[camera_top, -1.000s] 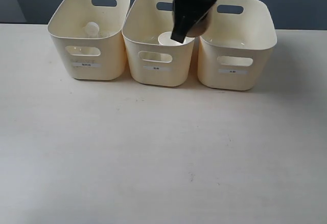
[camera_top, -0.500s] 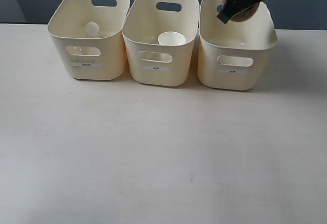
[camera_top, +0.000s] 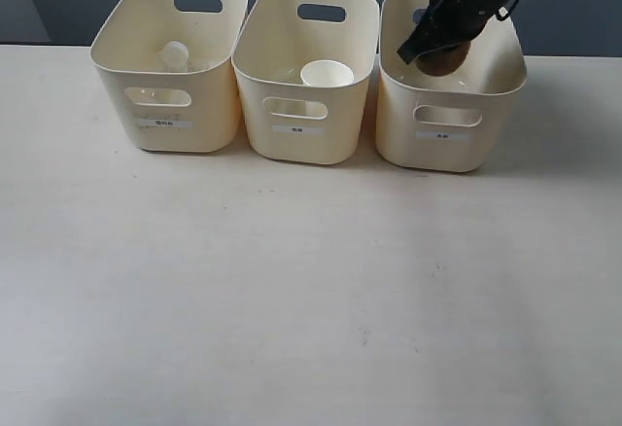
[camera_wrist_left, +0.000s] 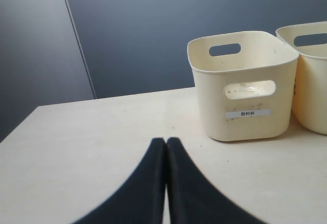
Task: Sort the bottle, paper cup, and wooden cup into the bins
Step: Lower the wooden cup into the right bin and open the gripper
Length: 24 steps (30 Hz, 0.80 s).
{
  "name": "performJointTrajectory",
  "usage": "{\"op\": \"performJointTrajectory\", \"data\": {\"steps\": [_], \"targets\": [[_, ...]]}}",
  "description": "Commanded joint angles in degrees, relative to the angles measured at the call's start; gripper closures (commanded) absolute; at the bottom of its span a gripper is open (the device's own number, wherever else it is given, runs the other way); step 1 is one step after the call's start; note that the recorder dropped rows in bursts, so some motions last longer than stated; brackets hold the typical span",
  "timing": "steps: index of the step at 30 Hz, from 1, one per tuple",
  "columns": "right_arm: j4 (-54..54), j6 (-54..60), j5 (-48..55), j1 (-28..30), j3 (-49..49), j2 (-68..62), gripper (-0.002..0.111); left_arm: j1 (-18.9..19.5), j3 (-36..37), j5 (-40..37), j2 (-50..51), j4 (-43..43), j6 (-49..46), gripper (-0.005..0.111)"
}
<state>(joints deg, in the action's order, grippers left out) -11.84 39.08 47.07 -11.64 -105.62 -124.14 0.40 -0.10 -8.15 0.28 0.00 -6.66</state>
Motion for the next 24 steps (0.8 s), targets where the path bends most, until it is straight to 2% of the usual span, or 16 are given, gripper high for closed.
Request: {"op": "performJointTrajectory", "data": {"steps": [1, 10, 24], "targets": [[-0.42, -0.26, 4.96, 0.26, -6.26, -4.53, 0.109, 0.03, 0.10, 0.40, -0.28, 0.00, 0.08, 0.107], [-0.37, -1.81, 10.68, 0.26, -11.34, -8.73, 0.109, 0.03, 0.10, 0.40, -0.28, 0.00, 0.08, 0.107], [1.25, -5.91, 10.76, 0.26, -11.47, -9.71, 0.109, 0.03, 0.10, 0.40, -0.28, 0.00, 0.08, 0.107]]}}
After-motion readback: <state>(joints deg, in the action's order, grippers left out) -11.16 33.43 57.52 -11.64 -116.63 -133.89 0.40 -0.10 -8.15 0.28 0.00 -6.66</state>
